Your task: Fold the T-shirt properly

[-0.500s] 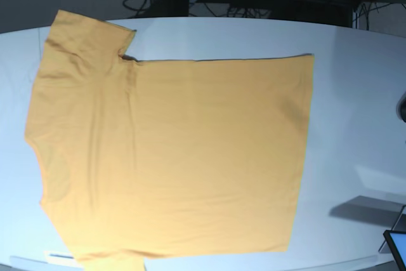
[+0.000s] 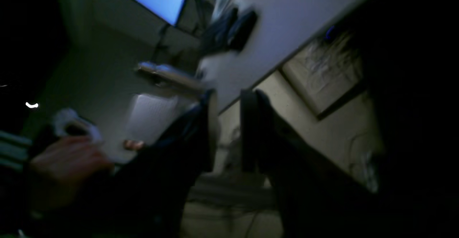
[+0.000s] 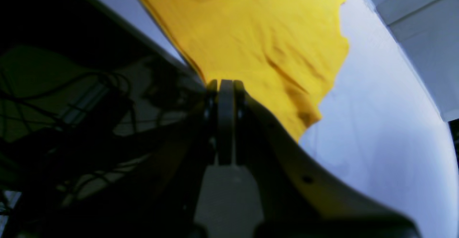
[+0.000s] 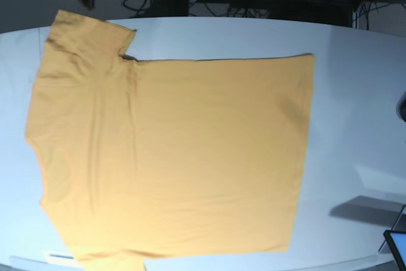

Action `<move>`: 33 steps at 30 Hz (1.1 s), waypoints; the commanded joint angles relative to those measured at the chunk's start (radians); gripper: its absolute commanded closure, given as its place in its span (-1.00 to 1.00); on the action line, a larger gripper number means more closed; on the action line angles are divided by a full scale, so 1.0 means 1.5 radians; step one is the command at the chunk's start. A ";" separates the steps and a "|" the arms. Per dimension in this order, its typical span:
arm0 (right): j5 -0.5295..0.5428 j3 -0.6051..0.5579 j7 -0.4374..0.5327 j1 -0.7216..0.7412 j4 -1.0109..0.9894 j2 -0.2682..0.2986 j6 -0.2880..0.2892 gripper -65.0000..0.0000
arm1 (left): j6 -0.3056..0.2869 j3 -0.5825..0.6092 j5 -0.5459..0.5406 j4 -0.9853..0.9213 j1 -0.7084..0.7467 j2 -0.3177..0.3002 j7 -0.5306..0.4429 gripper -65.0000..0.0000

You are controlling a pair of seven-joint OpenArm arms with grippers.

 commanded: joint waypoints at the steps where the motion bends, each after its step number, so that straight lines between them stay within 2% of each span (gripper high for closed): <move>1: 0.002 0.003 0.021 -0.014 0.012 -0.002 -0.020 1.00 | 0.006 -0.003 0.015 0.033 -0.003 -0.012 -0.011 0.63; 2: 0.001 0.003 0.021 -0.014 0.012 -0.001 -0.037 1.00 | 0.006 -0.003 0.049 0.055 -0.024 -0.016 -0.011 0.63; 4: 0.002 0.003 0.021 -0.013 0.012 0.003 -0.060 1.00 | 0.006 -0.003 0.060 0.093 -0.051 -0.017 -0.011 0.63; 7: 0.005 0.001 0.021 -0.010 0.010 0.003 -0.058 1.00 | 0.006 -0.003 0.041 0.089 -0.056 -0.015 -0.009 0.63; 10: 0.008 -0.016 0.021 -0.009 0.012 0.001 -0.058 0.99 | 0.006 -0.003 0.038 0.026 -0.035 -0.011 -0.008 0.63; 12: 0.048 -0.036 0.021 -0.009 0.013 0.005 -0.057 0.98 | 0.006 0.009 0.038 -0.017 -0.031 0.001 -0.008 0.63; 13: 0.081 -0.044 0.021 -0.009 0.015 0.011 -0.050 0.97 | 0.006 0.015 0.038 -0.037 -0.033 0.006 -0.008 0.63; 17: 0.235 -0.079 -0.005 -0.009 0.049 0.037 0.030 0.97 | 0.006 0.048 0.011 -0.114 -0.044 0.009 -0.008 0.63; 20: 0.332 -0.092 -0.091 -0.004 0.108 0.051 0.085 0.97 | 0.006 0.108 -0.093 -0.148 -0.044 0.009 -0.008 0.56; 22: 0.363 -0.092 -0.150 0.004 0.147 0.056 0.108 0.97 | 0.006 0.160 -0.171 -0.146 -0.038 0.009 -0.008 0.47; 27: 0.371 -0.087 -0.268 0.034 0.208 0.058 0.111 0.98 | 0.006 0.301 -0.373 -0.080 0.025 0.009 0.006 0.40; 29: 0.371 -0.087 -0.291 0.049 0.208 0.058 0.111 0.99 | 0.006 0.349 -0.464 -0.016 0.048 0.009 0.083 0.40; 33: 0.369 -0.085 -0.350 0.075 0.206 0.059 0.111 0.99 | 0.006 0.404 -0.622 0.178 0.110 -0.007 0.308 0.40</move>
